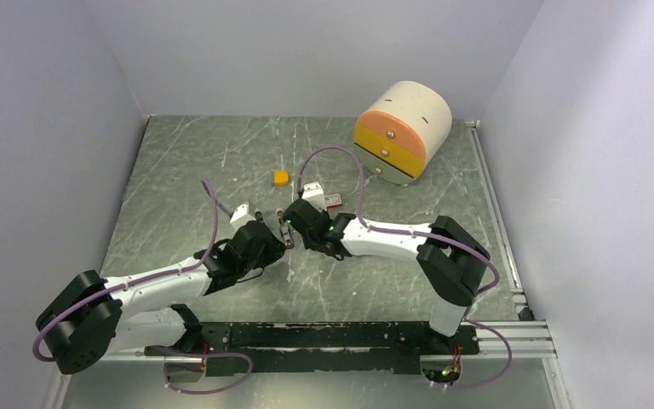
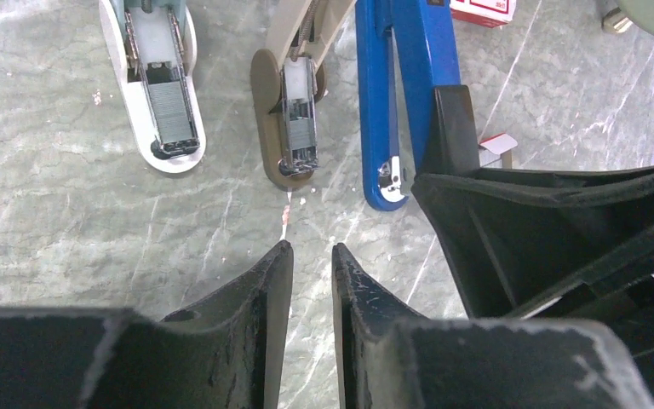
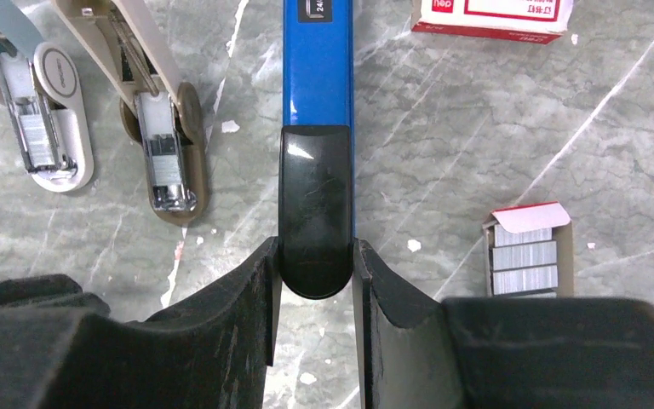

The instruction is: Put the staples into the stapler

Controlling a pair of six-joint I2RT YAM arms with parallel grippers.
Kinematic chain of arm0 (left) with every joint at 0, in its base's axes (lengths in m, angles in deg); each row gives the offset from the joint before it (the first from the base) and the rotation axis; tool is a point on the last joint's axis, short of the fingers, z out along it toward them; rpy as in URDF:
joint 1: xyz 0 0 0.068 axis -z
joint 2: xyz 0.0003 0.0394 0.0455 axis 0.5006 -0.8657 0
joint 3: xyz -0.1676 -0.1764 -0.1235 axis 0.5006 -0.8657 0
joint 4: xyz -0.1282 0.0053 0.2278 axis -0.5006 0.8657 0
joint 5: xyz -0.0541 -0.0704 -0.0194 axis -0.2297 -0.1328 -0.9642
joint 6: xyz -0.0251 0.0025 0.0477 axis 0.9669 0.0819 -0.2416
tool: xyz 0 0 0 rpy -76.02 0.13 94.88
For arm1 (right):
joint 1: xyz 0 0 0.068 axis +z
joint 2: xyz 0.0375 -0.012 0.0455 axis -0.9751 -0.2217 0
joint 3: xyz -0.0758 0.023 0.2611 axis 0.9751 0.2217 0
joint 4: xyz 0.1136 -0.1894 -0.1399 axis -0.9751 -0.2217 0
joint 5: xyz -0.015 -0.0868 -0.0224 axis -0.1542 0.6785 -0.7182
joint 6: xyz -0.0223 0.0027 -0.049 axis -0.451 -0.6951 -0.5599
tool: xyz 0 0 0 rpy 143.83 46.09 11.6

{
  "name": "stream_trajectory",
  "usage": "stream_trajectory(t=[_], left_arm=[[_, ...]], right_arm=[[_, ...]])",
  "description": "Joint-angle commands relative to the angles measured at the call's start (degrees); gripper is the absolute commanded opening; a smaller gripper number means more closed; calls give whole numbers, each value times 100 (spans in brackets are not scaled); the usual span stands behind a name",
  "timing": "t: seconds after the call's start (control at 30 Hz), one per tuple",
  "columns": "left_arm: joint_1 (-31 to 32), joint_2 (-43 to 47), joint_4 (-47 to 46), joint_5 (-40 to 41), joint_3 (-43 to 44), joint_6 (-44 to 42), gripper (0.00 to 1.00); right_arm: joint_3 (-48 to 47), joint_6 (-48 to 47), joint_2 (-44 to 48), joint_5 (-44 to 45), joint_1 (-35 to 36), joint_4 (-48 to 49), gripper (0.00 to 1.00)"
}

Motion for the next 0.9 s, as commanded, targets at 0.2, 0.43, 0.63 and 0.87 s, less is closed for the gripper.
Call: stream_trajectory(t=[0.2, 0.43, 0.63, 0.87], left_arm=[[22, 57, 75, 240, -28, -83, 30], [22, 70, 75, 276, -16, -110, 31], [22, 81, 75, 283, -51, -102, 32], [13, 131, 146, 325, -98, -93, 32]], right_arm=[[-108, -121, 174, -295, -70, -824, 37], [-290, -192, 293, -212, -74, -829, 49], [-393, -300, 275, -299, -95, -877, 51], [-401, -398, 329, -406, -123, -679, 40]])
